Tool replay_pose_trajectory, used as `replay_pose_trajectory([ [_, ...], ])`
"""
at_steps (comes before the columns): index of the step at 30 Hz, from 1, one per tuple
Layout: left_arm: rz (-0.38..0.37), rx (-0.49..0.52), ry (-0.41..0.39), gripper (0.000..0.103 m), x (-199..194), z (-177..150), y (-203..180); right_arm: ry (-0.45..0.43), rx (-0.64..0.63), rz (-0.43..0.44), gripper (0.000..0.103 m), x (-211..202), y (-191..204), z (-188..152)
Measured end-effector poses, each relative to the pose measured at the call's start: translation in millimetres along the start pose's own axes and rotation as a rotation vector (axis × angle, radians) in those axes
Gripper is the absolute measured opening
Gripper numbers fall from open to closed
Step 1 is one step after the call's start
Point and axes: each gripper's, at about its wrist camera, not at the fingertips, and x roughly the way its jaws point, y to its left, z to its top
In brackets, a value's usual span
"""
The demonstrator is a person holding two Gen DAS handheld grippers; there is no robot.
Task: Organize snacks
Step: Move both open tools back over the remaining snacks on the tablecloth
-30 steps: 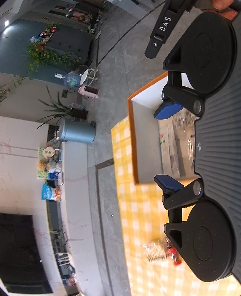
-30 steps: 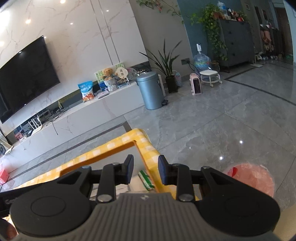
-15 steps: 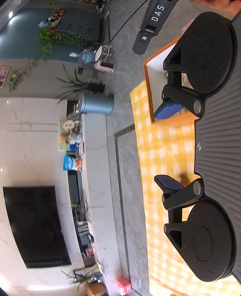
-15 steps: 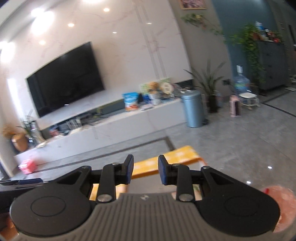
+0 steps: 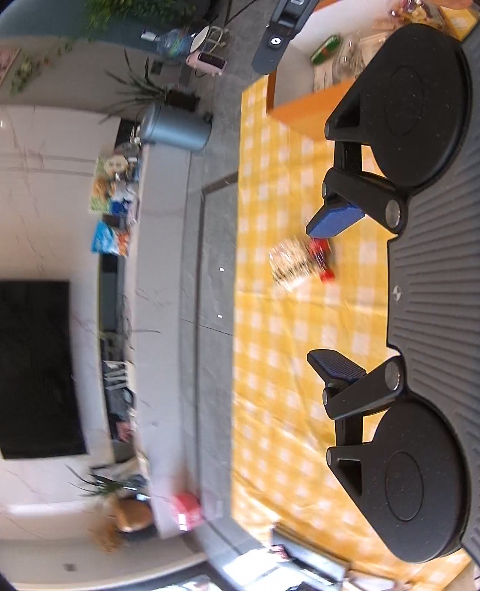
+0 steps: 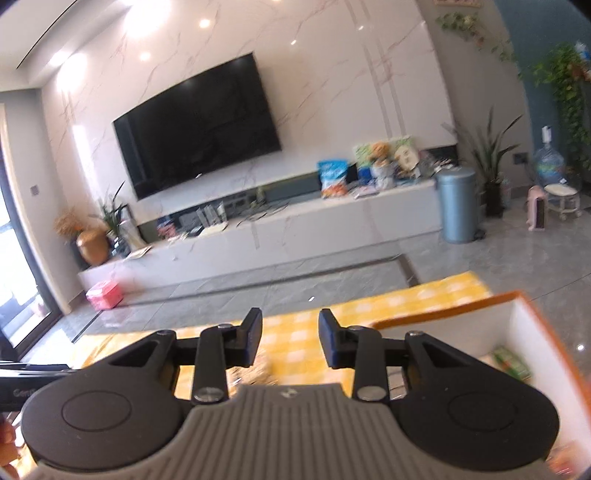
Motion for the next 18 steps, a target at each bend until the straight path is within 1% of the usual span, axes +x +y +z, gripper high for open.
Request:
replay_pose_trajectory([
  [2, -0.007, -0.032, 0.026, 0.081, 10.4, -2.9, 18.2, 0.03, -0.002, 0.015, 0.033, 13.4, 9.2, -6.9],
  [4, -0.01, -0.056, 0.042, 0.081, 23.8, -7.7, 32.0, 0.061, -0.056, -0.005, 0.039, 25.6, 22.1, -16.8],
  [6, 0.008, -0.064, 0.042, 0.081, 37.2, -16.2, 42.5, 0.087, -0.164, -0.053, 0.039, 37.1, 37.5, -28.4],
  [8, 0.032, -0.063, 0.048, 0.081, 49.7, -28.5, 53.2, 0.112, -0.248, -0.075, 0.039, 47.8, 48.1, -40.7],
  [10, 0.037, -0.067, 0.062, 0.081, 65.4, -38.5, 64.3, 0.153, -0.322, -0.069, 0.04, 59.9, 54.4, -52.4],
  [12, 0.042, -0.105, 0.098, 0.081, 85.6, -44.0, 77.8, 0.197, -0.416, -0.056, 0.047, 73.8, 58.3, -61.6],
  [13, 0.043, -0.131, 0.115, 0.081, 95.0, -46.3, 84.7, 0.205, -0.474, -0.05, 0.047, 81.2, 63.1, -65.9],
  [16, -0.008, -0.181, 0.152, 0.081, 117.0, -52.6, 101.1, 0.232, -0.628, -0.037, 0.049, 102.3, 79.9, -75.6],
  [18, -0.012, -0.23, 0.18, 0.079, 127.8, -53.8, 109.4, 0.275, -0.717, -0.036, 0.049, 121.5, 89.1, -77.9],
])
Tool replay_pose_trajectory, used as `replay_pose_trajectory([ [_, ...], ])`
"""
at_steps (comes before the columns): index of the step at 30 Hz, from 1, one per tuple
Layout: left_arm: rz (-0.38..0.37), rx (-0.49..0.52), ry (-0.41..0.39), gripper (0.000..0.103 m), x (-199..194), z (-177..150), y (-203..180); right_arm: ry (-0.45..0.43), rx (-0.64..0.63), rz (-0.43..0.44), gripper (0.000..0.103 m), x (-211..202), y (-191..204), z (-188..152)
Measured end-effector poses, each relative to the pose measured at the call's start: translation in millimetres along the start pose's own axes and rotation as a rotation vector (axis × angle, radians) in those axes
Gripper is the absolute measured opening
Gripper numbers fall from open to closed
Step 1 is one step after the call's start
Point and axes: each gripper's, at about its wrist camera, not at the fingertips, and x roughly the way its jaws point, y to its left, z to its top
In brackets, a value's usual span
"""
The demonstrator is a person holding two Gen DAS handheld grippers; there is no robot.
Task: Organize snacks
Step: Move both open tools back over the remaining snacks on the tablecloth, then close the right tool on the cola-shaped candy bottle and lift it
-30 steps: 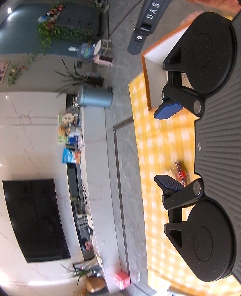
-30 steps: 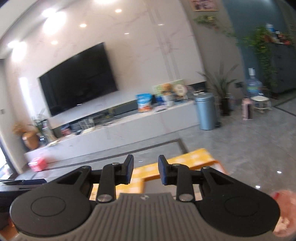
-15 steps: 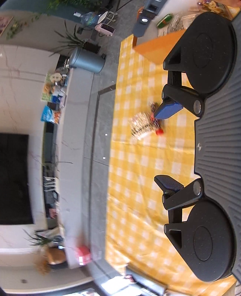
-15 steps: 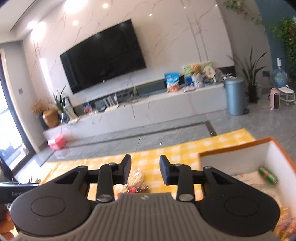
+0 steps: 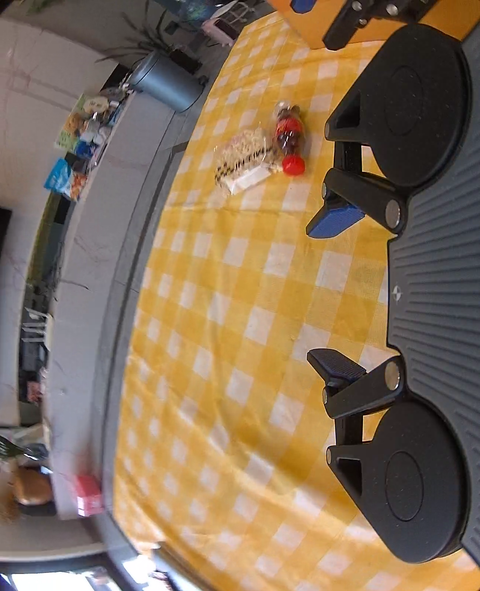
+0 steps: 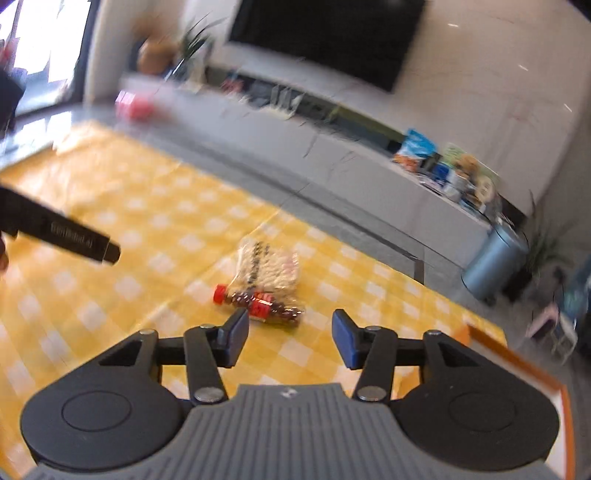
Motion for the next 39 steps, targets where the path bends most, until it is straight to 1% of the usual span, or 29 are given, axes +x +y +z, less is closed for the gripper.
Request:
replay_pose_trajectory([
  [4, -0.046, -0.029, 0.009, 0.079, 13.3, 2.2, 11.2, 0.095, -0.26, -0.037, 0.049, 34.4, 24.8, 12.2],
  [7, -0.059, -0.069, 0.032, 0.079, 21.3, 2.3, 22.8, 0.133, -0.475, -0.021, 0.045, 59.0, 42.6, 19.6],
  [8, -0.064, -0.078, 0.038, 0.079, 23.2, 2.4, 26.2, 0.147, -0.535, -0.018, 0.042, 67.4, 46.6, 22.9],
  [9, -0.068, -0.084, 0.042, 0.079, 23.9, 1.8, 28.5, 0.163, -0.586, -0.003, 0.038, 75.9, 48.8, 24.5],
  [10, -0.07, -0.09, 0.044, 0.079, 23.9, 0.8, 30.2, 0.176, -0.632, 0.025, 0.037, 83.7, 49.6, 26.5],
  [13, -0.053, -0.129, 0.055, 0.079, 26.4, 1.0, 38.1, 0.192, -0.753, 0.127, 0.036, 104.4, 50.0, 30.0],
  [17, -0.018, -0.124, 0.041, 0.079, 23.7, 0.5, 40.4, 0.241, -0.871, 0.238, 0.035, 125.1, 48.9, 31.4],
  [19, -0.018, -0.114, 0.036, 0.079, 23.7, 2.9, 40.1, 0.28, -0.889, 0.286, 0.033, 132.4, 46.8, 34.0],
  [20, -0.021, -0.118, 0.038, 0.079, 24.4, 3.5, 40.6, 0.304, -0.883, 0.307, 0.034, 136.4, 44.9, 35.8],
  [23, -0.033, -0.127, 0.047, 0.079, 26.3, 3.9, 41.4, 0.336, -0.864, 0.346, 0.034, 146.7, 38.5, 43.1],
  [26, -0.029, -0.114, 0.053, 0.079, 25.6, 3.0, 39.3, 0.365, -0.797, 0.374, 0.034, 155.2, 31.6, 50.5],
  [28, -0.039, -0.112, 0.055, 0.079, 24.2, 3.0, 38.8, 0.425, -0.738, 0.373, 0.034, 162.4, 28.6, 52.4],
  [30, -0.055, -0.119, 0.057, 0.079, 23.1, 3.2, 39.6, 0.533, -0.616, 0.341, 0.03, 169.7, 24.7, 57.4],
  [34, -0.069, -0.131, 0.06, 0.079, 22.5, 2.5, 41.1, 0.654, -0.369, 0.408, 0.029, 157.1, 17.2, 52.3],
  [37, -0.072, -0.137, 0.081, 0.079, 26.9, 0.6, 41.3, 0.715, -0.204, 0.382, 0.03, 139.8, 23.3, 35.0],
  [38, -0.072, -0.136, 0.087, 0.079, 28.1, 0.1, 40.9, 0.726, -0.155, 0.376, 0.032, 135.3, 24.7, 28.7],
  [39, -0.074, -0.134, 0.09, 0.079, 29.0, -0.7, 40.7, 0.713, -0.111, 0.363, 0.031, 130.0, 25.0, 23.8],
])
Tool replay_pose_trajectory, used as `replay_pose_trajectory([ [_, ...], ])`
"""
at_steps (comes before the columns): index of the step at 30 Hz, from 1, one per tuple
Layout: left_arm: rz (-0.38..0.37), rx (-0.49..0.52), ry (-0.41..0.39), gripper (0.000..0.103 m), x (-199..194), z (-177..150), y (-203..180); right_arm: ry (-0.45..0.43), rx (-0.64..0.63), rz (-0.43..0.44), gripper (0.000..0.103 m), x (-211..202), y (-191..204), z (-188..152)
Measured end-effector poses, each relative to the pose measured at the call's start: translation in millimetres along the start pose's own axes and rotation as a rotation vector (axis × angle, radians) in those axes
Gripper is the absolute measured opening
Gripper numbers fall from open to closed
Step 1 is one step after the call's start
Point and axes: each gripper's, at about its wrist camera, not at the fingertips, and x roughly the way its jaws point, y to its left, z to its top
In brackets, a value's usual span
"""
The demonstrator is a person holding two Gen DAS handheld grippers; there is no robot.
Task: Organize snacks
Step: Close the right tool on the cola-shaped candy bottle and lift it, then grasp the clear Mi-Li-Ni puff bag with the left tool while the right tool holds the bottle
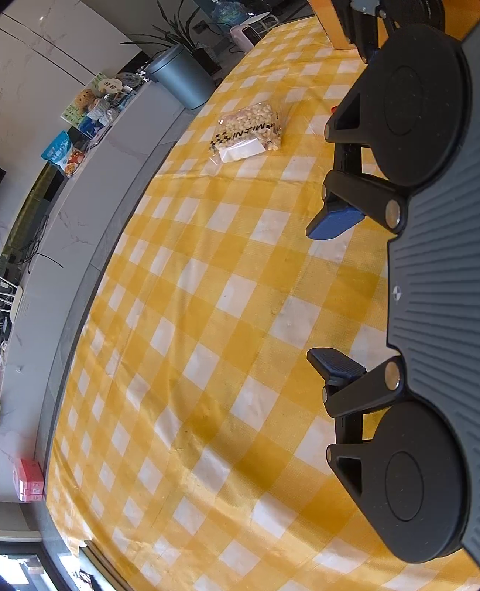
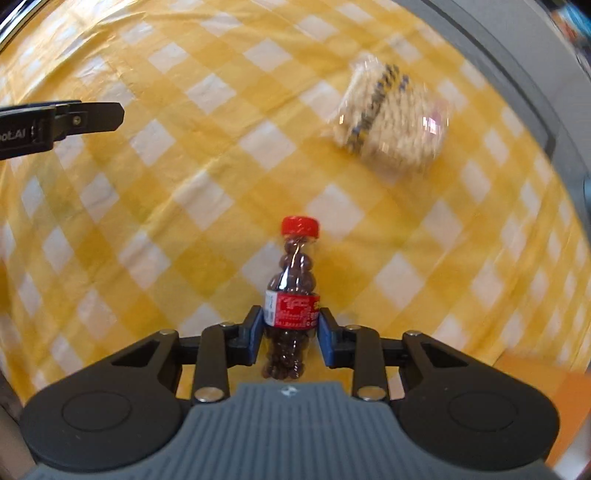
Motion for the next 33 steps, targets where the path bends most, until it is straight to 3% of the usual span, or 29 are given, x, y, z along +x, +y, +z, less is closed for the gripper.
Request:
replay_pose_trajectory([
  [7, -0.008, 0.023, -0.002, 0.079, -5.7, -2.7, 1.4, -0.181, 0.155, -0.1, 0.029, -6.3, 23.8, -41.4],
  [15, -0.014, 0.066, -0.026, 0.079, -11.5, -4.0, -9.0, -0.4, 0.42, -0.076, 0.029, -11.9, 20.8, -78.8],
  [20, -0.003, 0.071, -0.019, 0.079, -8.9, -5.1, -11.0, -0.479, 0.437, -0.122, 0.029, -15.4, 28.1, -81.9],
  [26, -0.027, 0.115, -0.032, 0.079, -10.8, -12.2, -24.2, -0.608, 0.569, -0.006, 0.029, -19.2, 8.7, -102.1],
  [30, -0.017, 0.181, -0.076, 0.079, -6.4, -13.6, -46.8, -0.668, 0.579, -0.045, 0.029, -22.9, 6.5, -113.2],
  [33, 0.015, 0.177, -0.045, 0.08, 3.2, -14.6, -61.7, -0.714, 0.575, -0.133, 0.029, -30.6, 2.5, -115.8],
])
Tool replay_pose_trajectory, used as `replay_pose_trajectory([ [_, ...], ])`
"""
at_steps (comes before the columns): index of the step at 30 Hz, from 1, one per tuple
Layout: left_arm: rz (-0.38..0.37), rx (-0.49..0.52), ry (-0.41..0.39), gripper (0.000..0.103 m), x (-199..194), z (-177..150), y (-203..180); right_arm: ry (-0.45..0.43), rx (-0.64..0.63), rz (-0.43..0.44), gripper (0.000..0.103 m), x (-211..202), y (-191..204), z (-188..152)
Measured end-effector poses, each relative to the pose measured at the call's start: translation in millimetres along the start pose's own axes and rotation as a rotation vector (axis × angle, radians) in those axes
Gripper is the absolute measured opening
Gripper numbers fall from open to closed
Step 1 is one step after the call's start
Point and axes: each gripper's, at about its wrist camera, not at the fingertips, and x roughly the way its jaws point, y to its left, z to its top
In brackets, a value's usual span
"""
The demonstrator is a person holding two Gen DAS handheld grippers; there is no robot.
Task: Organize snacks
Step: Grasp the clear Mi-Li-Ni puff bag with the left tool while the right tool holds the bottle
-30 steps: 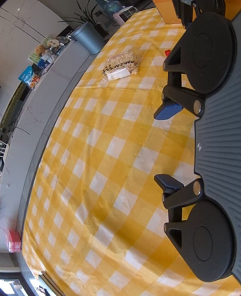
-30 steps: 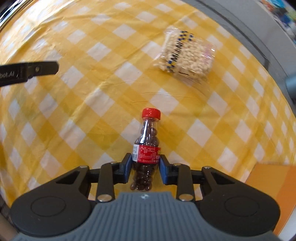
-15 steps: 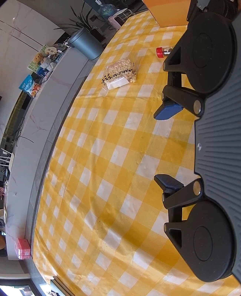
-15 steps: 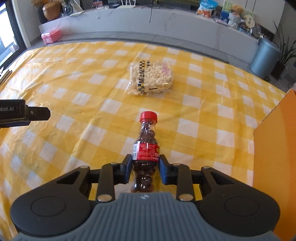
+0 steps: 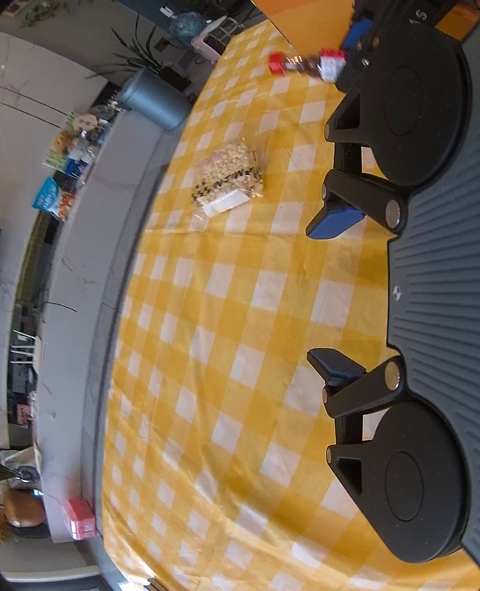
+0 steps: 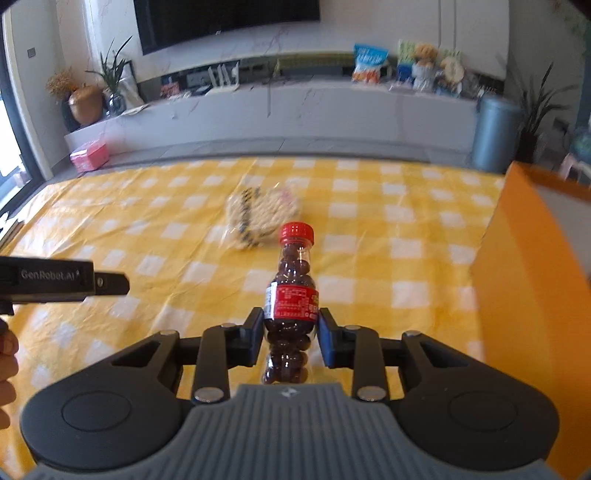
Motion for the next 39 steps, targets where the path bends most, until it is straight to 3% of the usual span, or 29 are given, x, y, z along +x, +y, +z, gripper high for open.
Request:
replay_pose_trajectory([
  [2, 0.008, 0.015, 0.024, 0.08, 3.9, 1.2, -11.8, -0.031, 0.016, -0.027, 0.029, -2.9, -6.4, 0.6],
  [5, 0.041, 0.087, -0.006, 0.08, 2.6, 8.8, -32.9, -0.038, 0.079, -0.001, 0.03, -4.4, -20.4, 0.4],
  [11, -0.029, 0.422, -0.118, 0.085, 1.8, 48.1, -66.8, -0.04, 0.137, 0.008, 0.03, 0.3, -36.3, -2.2],
  [16, 0.029, 0.598, -0.129, 0.085, 28.2, 65.6, -102.0, -0.038, 0.2, 0.003, 0.03, 5.2, -51.3, -3.2],
  [18, 0.083, 0.571, -0.08, 0.085, 46.1, 74.4, -118.7, -0.036, 0.207, -0.002, 0.03, 6.2, -55.1, -3.7],
  [23, 0.094, 0.446, -0.014, 0.084, 70.3, 89.3, -149.4, -0.038, 0.224, -0.01, 0.03, 7.1, -61.4, -6.2],
  [29, 0.201, 0.332, 0.134, 0.087, 109.8, 96.4, -159.5, -0.024, 0.232, 0.011, 0.03, 8.6, -63.1, -8.0],
  [35, 0.189, 0.206, 0.209, 0.09, 119.2, 109.5, -148.1, -0.012, 0.23, 0.029, 0.03, 11.8, -68.5, -6.1],
  [39, 0.188, 0.154, 0.205, 0.095, 121.0, 110.3, -137.9, -0.01, 0.228, 0.031, 0.03, 13.9, -69.3, -6.5],
])
